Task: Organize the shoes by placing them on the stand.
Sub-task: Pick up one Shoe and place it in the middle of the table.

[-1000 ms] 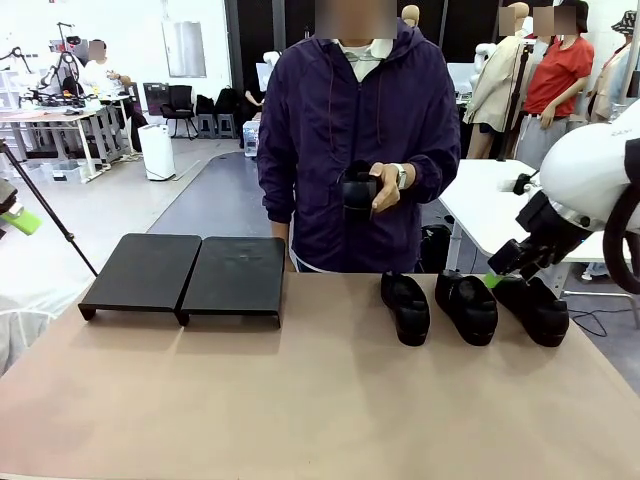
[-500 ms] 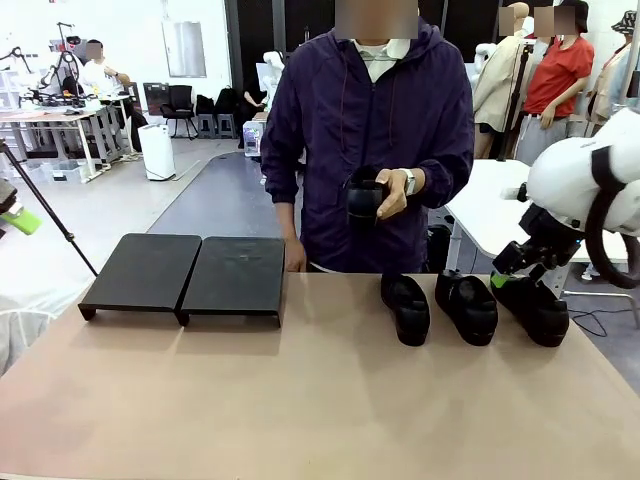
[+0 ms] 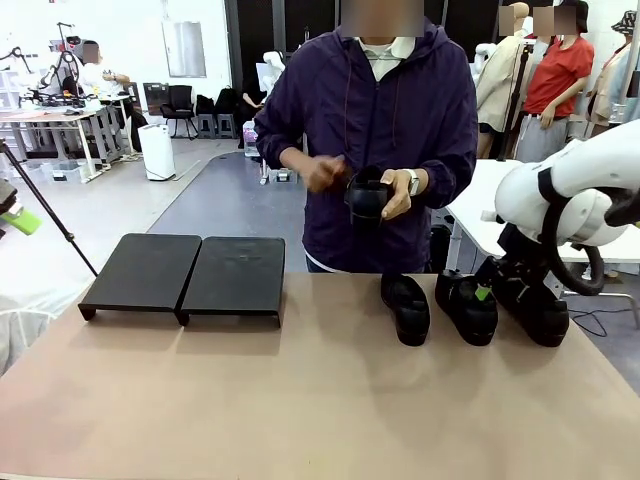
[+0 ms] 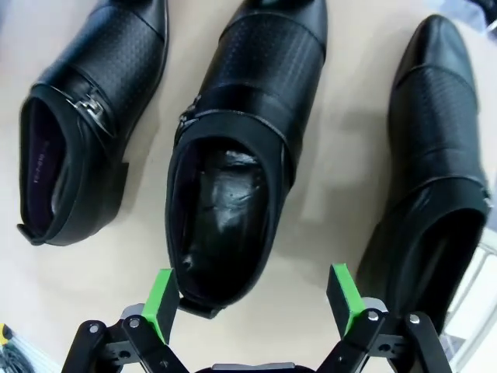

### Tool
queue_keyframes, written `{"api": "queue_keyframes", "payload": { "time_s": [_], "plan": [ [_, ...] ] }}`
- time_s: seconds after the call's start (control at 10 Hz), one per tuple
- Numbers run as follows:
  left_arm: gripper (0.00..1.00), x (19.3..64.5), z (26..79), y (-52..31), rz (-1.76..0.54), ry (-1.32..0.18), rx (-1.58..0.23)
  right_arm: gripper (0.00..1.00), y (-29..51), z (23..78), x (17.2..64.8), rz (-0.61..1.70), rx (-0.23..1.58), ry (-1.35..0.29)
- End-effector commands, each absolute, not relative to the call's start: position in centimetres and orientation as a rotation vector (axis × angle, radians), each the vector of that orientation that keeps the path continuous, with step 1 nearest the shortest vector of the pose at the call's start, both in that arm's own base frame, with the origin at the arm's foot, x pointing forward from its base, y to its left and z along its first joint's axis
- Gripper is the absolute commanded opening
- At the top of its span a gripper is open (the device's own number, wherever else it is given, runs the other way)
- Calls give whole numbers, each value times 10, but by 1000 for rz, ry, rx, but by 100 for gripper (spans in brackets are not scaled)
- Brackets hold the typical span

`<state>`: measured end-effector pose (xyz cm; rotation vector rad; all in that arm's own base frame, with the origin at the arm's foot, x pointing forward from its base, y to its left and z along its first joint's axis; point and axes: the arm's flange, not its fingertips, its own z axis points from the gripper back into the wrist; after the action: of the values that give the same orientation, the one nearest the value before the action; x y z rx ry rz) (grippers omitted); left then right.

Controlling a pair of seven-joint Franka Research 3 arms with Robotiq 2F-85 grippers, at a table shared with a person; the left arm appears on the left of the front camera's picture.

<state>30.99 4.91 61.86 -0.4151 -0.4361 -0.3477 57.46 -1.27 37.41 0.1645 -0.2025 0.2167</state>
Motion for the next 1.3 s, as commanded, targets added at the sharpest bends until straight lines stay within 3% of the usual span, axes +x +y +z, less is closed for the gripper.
{"api": "queue_keyframes", "payload": {
  "time_s": [0.0,0.5,1.2],
  "plan": [
    [100,310,619,52,-366,-438,-423,100,-7,375,578,174,165,-189],
    [100,310,619,52,-366,-438,-423,100,0,350,591,144,141,-183],
    [100,310,619,52,-366,-438,-423,100,-18,373,596,57,220,-288]
  ]
}}
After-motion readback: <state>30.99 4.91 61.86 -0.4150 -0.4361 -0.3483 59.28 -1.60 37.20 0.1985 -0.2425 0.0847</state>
